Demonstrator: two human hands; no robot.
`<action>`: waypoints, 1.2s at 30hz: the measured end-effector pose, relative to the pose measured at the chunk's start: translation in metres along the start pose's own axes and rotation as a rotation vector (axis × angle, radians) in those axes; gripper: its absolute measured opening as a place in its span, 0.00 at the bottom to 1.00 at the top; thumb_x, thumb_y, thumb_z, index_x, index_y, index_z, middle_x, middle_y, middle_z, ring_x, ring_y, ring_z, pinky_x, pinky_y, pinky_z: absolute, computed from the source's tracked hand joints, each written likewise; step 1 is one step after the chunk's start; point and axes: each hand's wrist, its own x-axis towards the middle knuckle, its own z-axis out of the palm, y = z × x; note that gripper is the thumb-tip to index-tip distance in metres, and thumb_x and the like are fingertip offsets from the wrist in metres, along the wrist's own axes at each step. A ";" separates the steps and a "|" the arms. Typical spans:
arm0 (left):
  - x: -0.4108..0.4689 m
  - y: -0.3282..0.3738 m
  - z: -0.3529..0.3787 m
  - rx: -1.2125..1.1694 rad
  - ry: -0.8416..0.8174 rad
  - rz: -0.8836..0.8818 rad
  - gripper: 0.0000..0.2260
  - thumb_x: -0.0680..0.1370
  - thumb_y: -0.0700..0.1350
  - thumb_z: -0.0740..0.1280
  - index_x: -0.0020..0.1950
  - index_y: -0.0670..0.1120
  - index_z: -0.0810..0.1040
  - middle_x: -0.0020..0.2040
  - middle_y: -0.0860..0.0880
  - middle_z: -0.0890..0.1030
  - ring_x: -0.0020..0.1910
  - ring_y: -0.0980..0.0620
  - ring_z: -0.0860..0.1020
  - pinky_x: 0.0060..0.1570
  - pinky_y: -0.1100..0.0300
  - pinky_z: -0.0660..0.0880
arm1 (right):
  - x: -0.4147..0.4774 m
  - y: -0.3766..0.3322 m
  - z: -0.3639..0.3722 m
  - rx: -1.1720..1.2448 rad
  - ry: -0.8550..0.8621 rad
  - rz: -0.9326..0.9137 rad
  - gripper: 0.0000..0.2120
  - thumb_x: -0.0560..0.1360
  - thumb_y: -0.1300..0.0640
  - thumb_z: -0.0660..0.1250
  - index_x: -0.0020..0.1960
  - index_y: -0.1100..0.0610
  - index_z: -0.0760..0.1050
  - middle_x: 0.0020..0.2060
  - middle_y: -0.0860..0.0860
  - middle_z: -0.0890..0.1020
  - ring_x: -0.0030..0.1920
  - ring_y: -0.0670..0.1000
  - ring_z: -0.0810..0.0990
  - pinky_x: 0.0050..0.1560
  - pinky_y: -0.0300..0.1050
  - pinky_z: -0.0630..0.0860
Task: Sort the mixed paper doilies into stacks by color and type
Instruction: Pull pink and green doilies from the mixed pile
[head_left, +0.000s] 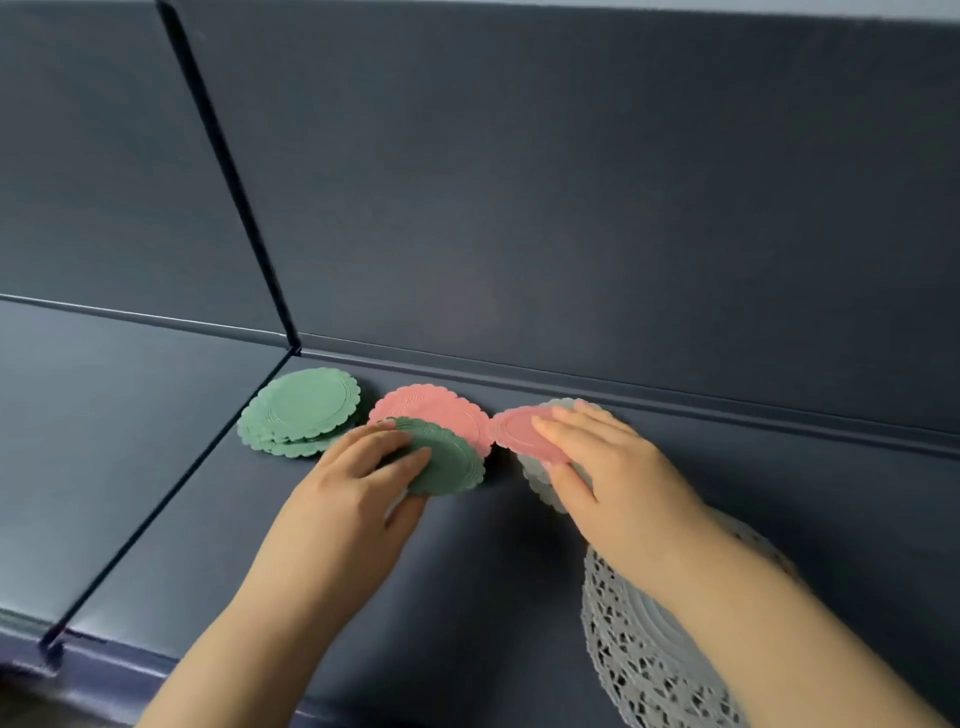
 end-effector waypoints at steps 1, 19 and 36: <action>0.002 -0.016 -0.005 -0.005 -0.005 0.009 0.11 0.68 0.40 0.69 0.49 0.39 0.84 0.49 0.44 0.82 0.51 0.43 0.80 0.54 0.55 0.75 | 0.011 -0.011 0.011 -0.010 0.007 0.008 0.19 0.77 0.55 0.60 0.68 0.51 0.68 0.69 0.49 0.68 0.71 0.47 0.59 0.64 0.27 0.41; 0.038 -0.173 -0.013 0.013 -0.515 0.058 0.22 0.80 0.56 0.56 0.73 0.53 0.63 0.74 0.52 0.61 0.72 0.51 0.59 0.69 0.61 0.55 | 0.062 -0.103 0.119 -0.397 -0.264 0.425 0.35 0.76 0.35 0.44 0.75 0.54 0.40 0.74 0.56 0.39 0.73 0.53 0.35 0.73 0.51 0.37; 0.006 -0.128 -0.038 0.140 -0.434 0.232 0.21 0.74 0.52 0.68 0.65 0.49 0.74 0.61 0.48 0.77 0.64 0.44 0.73 0.63 0.46 0.69 | 0.031 -0.119 0.116 -0.203 -0.177 0.271 0.33 0.76 0.36 0.50 0.75 0.48 0.42 0.75 0.47 0.40 0.69 0.41 0.31 0.68 0.39 0.33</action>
